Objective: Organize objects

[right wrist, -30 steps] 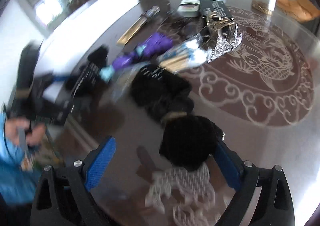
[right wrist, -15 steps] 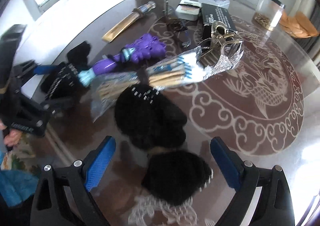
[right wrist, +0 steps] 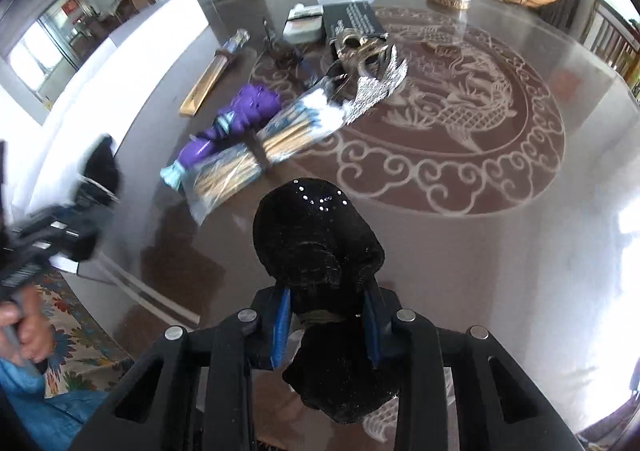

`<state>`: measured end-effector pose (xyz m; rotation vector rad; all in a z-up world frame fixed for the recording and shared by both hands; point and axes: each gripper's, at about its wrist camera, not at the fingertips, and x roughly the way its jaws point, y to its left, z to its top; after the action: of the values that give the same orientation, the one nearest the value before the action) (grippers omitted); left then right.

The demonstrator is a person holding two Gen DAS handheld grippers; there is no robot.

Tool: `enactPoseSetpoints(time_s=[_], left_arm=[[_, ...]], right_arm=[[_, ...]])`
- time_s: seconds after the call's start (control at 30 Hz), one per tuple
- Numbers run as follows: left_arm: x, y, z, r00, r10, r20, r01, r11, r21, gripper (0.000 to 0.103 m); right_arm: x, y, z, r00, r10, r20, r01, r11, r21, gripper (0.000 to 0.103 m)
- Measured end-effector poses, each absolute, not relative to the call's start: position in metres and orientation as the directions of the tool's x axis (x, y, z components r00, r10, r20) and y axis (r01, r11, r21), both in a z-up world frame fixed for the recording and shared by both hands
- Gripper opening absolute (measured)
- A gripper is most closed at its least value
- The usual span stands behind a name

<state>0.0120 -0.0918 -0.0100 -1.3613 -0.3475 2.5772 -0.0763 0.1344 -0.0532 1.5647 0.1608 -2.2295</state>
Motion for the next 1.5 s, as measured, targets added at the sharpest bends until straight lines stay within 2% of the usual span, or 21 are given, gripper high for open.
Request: enactPoseSetpoints(time_s=[0.17, 0.27, 0.33, 0.43, 0.6, 0.63, 0.67, 0.7, 0.73, 0.77, 0.87, 0.93, 1.03, 1.07, 1.2, 1.33, 1.4, 1.47, 1.5], left_arm=[[0.025, -0.142, 0.050, -0.647, 0.222, -0.729, -0.033, -0.964, -0.264, 0.029], [0.027, -0.194, 0.065, -0.669, 0.099, -0.736, 0.071, -0.978, -0.196, 0.029], [0.027, -0.226, 0.062, -0.650, -0.003, -0.760, 0.161, -0.978, -0.133, 0.029], [0.032, -0.274, 0.049, -0.595, -0.069, -0.801, 0.273, -0.954, -0.121, 0.029], [0.040, -0.331, 0.012, -0.473, -0.130, -0.871, 0.411, -0.908, -0.088, 0.032], [0.038, -0.336, 0.004, -0.440, -0.136, -0.888, 0.421, -0.904, -0.071, 0.035], [0.036, -0.339, -0.004, -0.397, -0.144, -0.906, 0.433, -0.900, -0.046, 0.044], [0.035, -0.340, -0.011, -0.361, -0.156, -0.920, 0.443, -0.896, -0.021, 0.058], [0.035, -0.340, -0.014, -0.345, -0.165, -0.924, 0.447, -0.894, -0.007, 0.064], [0.037, -0.337, -0.015, -0.345, -0.177, -0.922, 0.446, -0.895, 0.005, 0.069], [0.042, -0.325, -0.014, -0.372, -0.197, -0.907, 0.439, -0.898, 0.015, 0.070], [0.048, -0.323, -0.010, -0.390, -0.206, -0.897, 0.448, -0.894, 0.011, 0.070], [0.043, -0.299, 0.002, -0.449, -0.180, -0.875, 0.421, -0.906, -0.030, 0.070], [0.042, -0.286, 0.008, -0.479, -0.160, -0.863, 0.392, -0.919, -0.047, 0.070], [0.035, -0.216, 0.032, -0.577, -0.054, -0.815, 0.219, -0.971, -0.091, 0.070], [0.034, -0.131, 0.046, -0.616, 0.137, -0.776, -0.009, -0.986, -0.167, 0.070], [0.034, -0.099, 0.046, -0.606, 0.196, -0.771, -0.085, -0.980, -0.182, 0.076], [0.032, -0.068, 0.034, -0.585, 0.215, -0.782, -0.130, -0.977, -0.172, 0.083], [0.035, -0.057, 0.027, -0.571, 0.214, -0.793, -0.139, -0.977, -0.163, 0.083]], right_arm=[[-0.074, 0.083, 0.007, -0.339, -0.415, -0.844, 0.452, -0.859, 0.241, 0.031], [-0.074, 0.031, 0.054, -0.349, -0.537, -0.768, 0.525, -0.791, 0.314, 0.031], [-0.073, -0.009, 0.080, -0.329, -0.611, -0.720, 0.578, -0.733, 0.358, 0.031], [-0.073, -0.075, 0.102, -0.269, -0.685, -0.677, 0.647, -0.649, 0.400, 0.031], [-0.072, -0.171, 0.084, -0.171, -0.696, -0.697, 0.699, -0.585, 0.412, 0.032], [-0.074, -0.182, 0.075, -0.143, -0.698, -0.702, 0.694, -0.577, 0.431, 0.035], [-0.076, -0.199, 0.059, -0.095, -0.689, -0.718, 0.682, -0.571, 0.457, 0.036], [-0.078, -0.209, 0.048, -0.062, -0.674, -0.736, 0.674, -0.572, 0.467, 0.045], [-0.079, -0.218, 0.037, -0.034, -0.651, -0.758, 0.664, -0.582, 0.470, 0.057], [-0.079, -0.224, 0.026, -0.022, -0.625, -0.780, 0.655, -0.598, 0.461, 0.061], [-0.076, -0.214, 0.027, -0.088, -0.625, -0.776, 0.666, -0.616, 0.421, 0.069], [-0.075, -0.190, 0.037, -0.173, -0.637, -0.751, 0.670, -0.635, 0.385, 0.083], [-0.080, -0.147, 0.046, -0.298, -0.632, -0.716, 0.655, -0.680, 0.328, 0.095], [-0.081, -0.128, 0.045, -0.342, -0.614, -0.711, 0.641, -0.706, 0.302, 0.096], [-0.073, -0.047, 0.016, -0.450, -0.506, -0.736, 0.544, -0.809, 0.224, 0.097], [-0.053, 0.006, -0.027, -0.455, -0.453, -0.767, 0.496, -0.844, 0.204, 0.097], [-0.044, 0.040, -0.037, -0.519, -0.396, -0.758, 0.429, -0.887, 0.170, 0.097], [-0.036, 0.067, -0.050, -0.608, -0.273, -0.745, 0.298, -0.949, 0.104, 0.097], [-0.035, 0.077, -0.053, -0.629, -0.237, -0.741, 0.251, -0.963, 0.094, 0.097]])
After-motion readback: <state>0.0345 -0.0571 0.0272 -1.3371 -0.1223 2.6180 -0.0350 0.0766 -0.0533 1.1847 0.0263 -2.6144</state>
